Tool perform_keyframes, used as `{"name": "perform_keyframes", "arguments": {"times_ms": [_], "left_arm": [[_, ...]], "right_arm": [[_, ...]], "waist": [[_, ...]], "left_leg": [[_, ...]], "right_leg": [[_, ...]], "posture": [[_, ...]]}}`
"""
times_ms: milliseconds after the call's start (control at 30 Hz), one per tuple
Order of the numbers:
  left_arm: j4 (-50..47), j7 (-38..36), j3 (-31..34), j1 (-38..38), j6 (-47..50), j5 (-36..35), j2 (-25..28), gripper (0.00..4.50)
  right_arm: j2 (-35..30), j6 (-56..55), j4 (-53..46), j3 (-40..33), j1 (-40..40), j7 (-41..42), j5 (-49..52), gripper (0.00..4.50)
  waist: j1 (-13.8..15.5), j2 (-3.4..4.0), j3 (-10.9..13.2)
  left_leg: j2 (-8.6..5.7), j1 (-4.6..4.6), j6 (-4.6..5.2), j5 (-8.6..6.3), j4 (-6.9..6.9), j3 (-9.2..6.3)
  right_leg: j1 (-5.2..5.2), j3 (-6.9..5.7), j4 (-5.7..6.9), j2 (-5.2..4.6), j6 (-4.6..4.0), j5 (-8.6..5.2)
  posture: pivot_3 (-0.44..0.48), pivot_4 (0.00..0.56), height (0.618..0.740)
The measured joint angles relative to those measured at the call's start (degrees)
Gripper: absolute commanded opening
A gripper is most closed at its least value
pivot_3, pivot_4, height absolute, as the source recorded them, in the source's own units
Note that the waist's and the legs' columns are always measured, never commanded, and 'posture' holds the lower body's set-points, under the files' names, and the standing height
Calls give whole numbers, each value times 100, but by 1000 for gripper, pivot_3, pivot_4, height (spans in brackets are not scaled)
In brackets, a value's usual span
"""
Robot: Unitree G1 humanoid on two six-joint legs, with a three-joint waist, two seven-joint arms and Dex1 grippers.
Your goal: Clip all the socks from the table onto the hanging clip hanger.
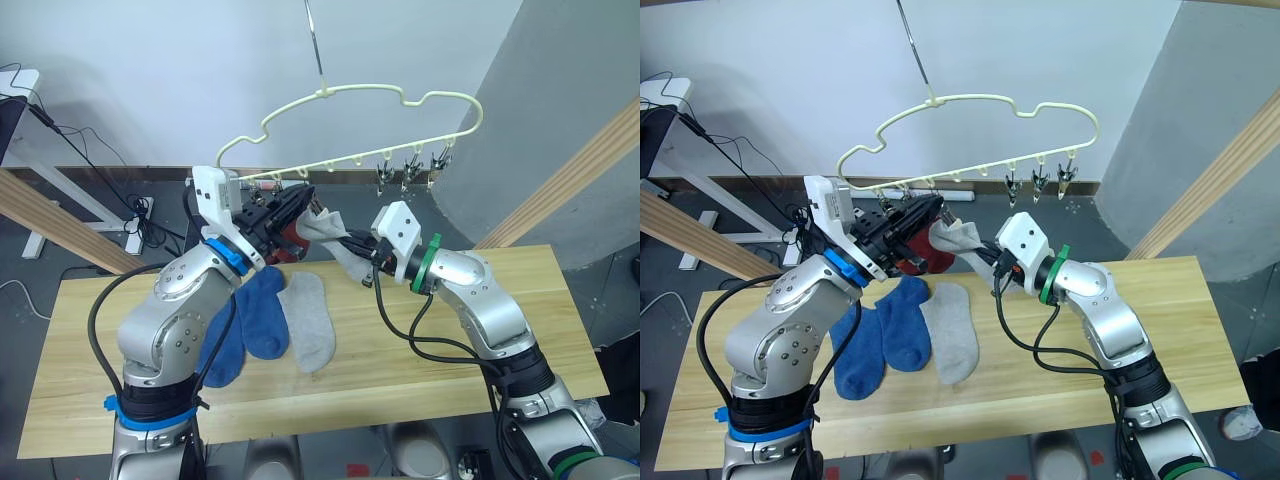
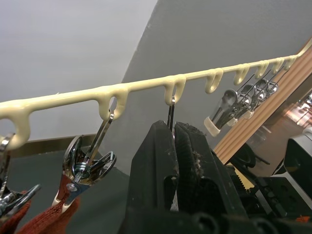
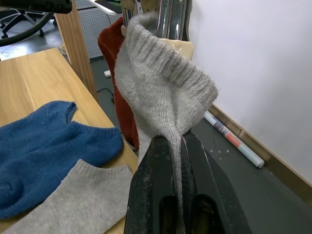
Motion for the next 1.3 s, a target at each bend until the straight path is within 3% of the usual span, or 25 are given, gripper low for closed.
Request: {"name": "perform_keyframes", "arguments": {"times_ms": [33, 367, 400, 500, 633, 933, 1133, 1300], "left_arm": [[-12, 0, 0, 19, -4, 0, 1, 0], [-111, -22, 2, 284, 17, -16, 113, 2935], [-113, -24, 2, 285, 17, -21, 114, 2935], [-141, -29, -1, 343, 18, -44, 157, 2958], [-148, -10, 0, 443, 12, -2, 251, 2958], [-381, -309, -19, 845, -203, 209, 584, 2958], [-649, -1337, -12, 1284, -340, 126, 1487, 2958], [-838, -2475, 23, 1674, -1082, 238, 2172, 2958]], "right_arm": [[10, 0, 0, 0, 0, -4, 0, 24], [108, 2, 1, -10, -15, -77, 3, 0], [117, 3, 3, -17, -15, -90, 3, 0], [124, 7, 3, -16, -16, -91, 6, 727], [93, 74, 3, 1, -17, -71, 2, 1981], [-714, 122, -437, 123, 456, 281, -53, 1981], [-1418, 197, -1364, -329, 1206, 395, 23, 1981], [-1410, -48, -1868, -1043, 1589, 161, 166, 1981]], "waist": [[0, 0, 0], [0, 1, 3], [1, 1, 4], [4, 1, 4], [5, 2, 6], [45, 4, 7], [78, 4, 7], [85, 5, 7]], "left_leg": [[0, 0, 0, 0, 0, 0], [0, 0, 0, 0, -2, 0], [0, 0, 0, 0, -3, 0], [0, 0, 0, 0, -5, 1], [0, 1, -1, 1, -15, 1], [1, 0, -2, 1, -42, 5], [1, -4, -15, 7, -52, 9], [1, -2, -19, 9, -53, 16]], "right_leg": [[0, 0, 0, 0, 0, 0], [-2, 1, 0, 0, 0, 0], [-2, 0, 0, 0, 0, 0], [-2, 1, -1, 0, 0, 0], [-5, 1, -3, 0, 0, 0], [-6, -1, -34, -4, -1, 0], [-7, 0, -55, -7, 1, -1], [-8, 4, -55, -8, 26, -16]], "posture": [[-178, 366, 740], [-170, 364, 740], [-169, 363, 740], [-170, 364, 740], [-171, 365, 740], [-173, 360, 740], [-171, 347, 740], [-174, 339, 740]]}}
